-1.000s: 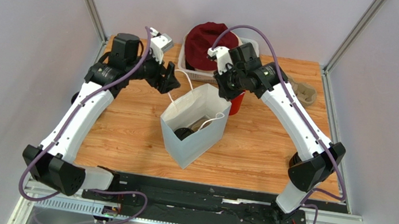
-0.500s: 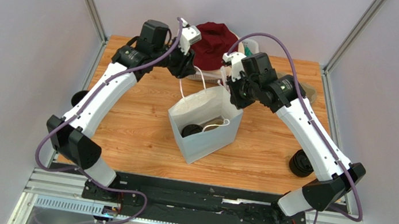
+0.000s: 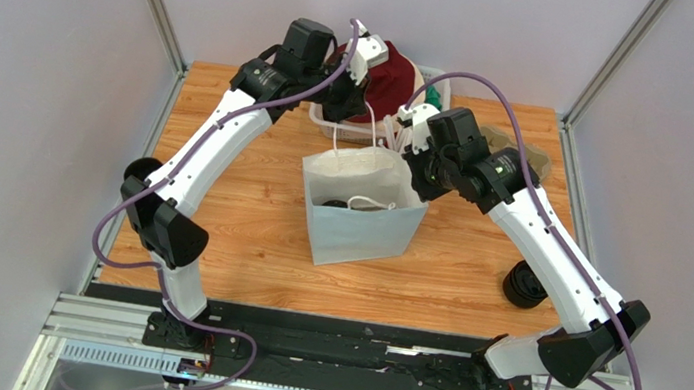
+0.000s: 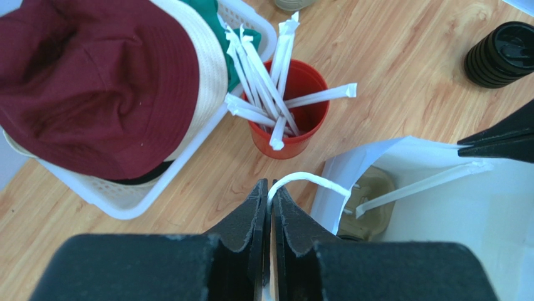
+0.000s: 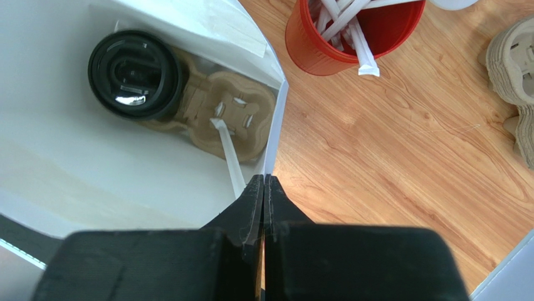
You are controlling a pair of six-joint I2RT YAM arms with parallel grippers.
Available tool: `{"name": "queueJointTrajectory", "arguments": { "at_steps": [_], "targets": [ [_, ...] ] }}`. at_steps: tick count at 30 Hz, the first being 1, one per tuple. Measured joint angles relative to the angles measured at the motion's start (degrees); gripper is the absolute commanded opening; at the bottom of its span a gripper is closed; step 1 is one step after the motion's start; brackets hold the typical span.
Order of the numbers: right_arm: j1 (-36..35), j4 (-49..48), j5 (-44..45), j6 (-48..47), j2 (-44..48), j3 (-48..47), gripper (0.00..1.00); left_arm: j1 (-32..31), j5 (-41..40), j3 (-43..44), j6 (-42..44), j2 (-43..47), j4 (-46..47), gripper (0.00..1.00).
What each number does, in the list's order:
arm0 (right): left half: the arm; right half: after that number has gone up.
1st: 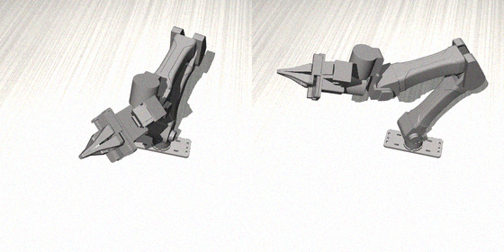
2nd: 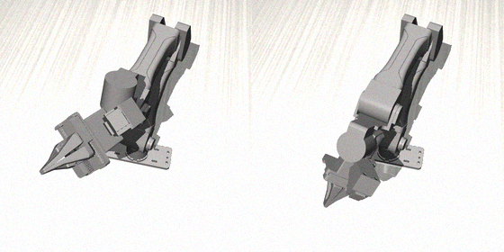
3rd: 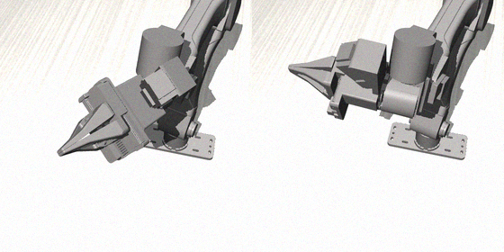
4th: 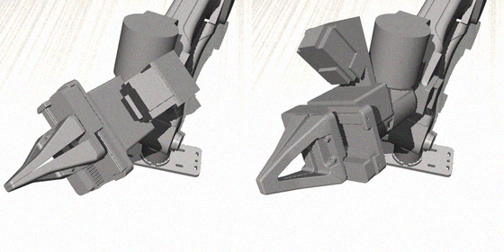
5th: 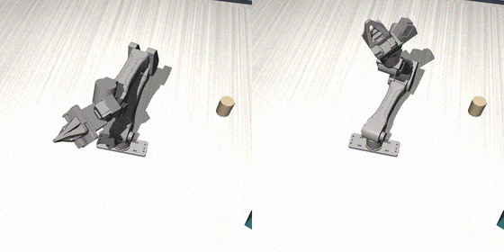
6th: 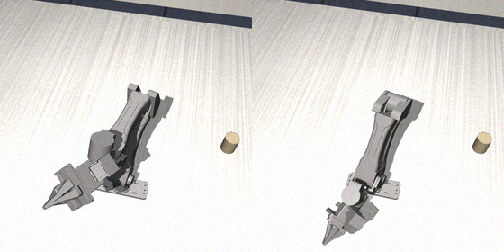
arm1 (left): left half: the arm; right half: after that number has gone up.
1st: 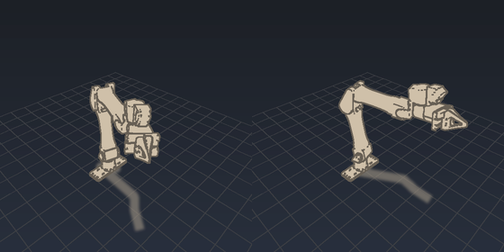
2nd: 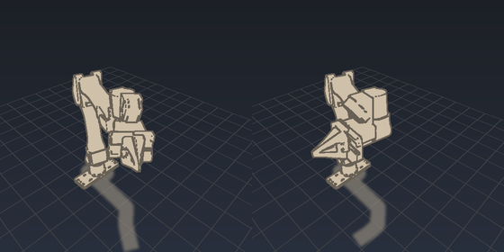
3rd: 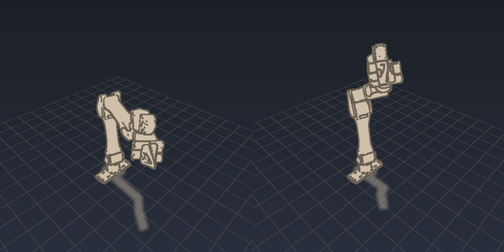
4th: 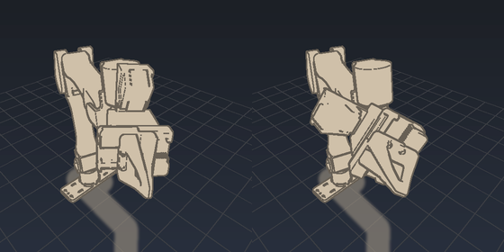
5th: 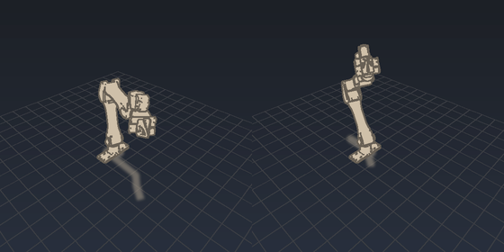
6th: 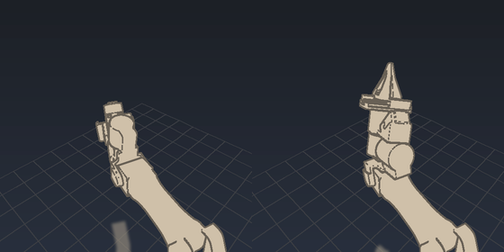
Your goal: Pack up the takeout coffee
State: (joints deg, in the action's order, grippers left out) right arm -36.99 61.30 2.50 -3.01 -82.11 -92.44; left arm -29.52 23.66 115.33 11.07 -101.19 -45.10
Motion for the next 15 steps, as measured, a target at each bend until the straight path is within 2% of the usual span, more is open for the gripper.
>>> {"name": "queueJointTrajectory", "arguments": {
  "at_steps": [9, 11, 12, 13, 14, 15],
  "targets": [
    [0.1, -0.3, 0.6, 0.0, 3.0, 2.5, 0.0, -2.6, -0.9, 7.0, 0.3, -5.3, -0.5, 0.17],
    [0.1, -0.3, 0.6, 0.0, 3.2, 2.9, 0.01, -3.1, -1.2, 7.1, 0.3, -5.9, -0.5, 0.24],
    [0.1, -0.3, 0.6, 0.0, 3.3, 2.9, 0.04, -3.2, -1.3, 7.1, 0.3, -6.2, -0.5, 0.29],
    [0.1, -0.3, 0.6, 0.0, 3.4, 2.9, 0.08, -3.3, -1.4, 7.2, 0.4, -6.4, -0.5, 0.4],
    [0.1, -0.3, 0.6, 0.0, 3.5, 2.9, 0.14, -3.5, -1.5, 7.5, 0.5, -6.7, -0.6, 0.44],
    [0.2, -0.3, 0.7, 0.0, 3.6, 2.9, 0.29, -3.6, -1.6, 7.7, 0.7, -6.9, -0.6, 0.48]
  ]
}}
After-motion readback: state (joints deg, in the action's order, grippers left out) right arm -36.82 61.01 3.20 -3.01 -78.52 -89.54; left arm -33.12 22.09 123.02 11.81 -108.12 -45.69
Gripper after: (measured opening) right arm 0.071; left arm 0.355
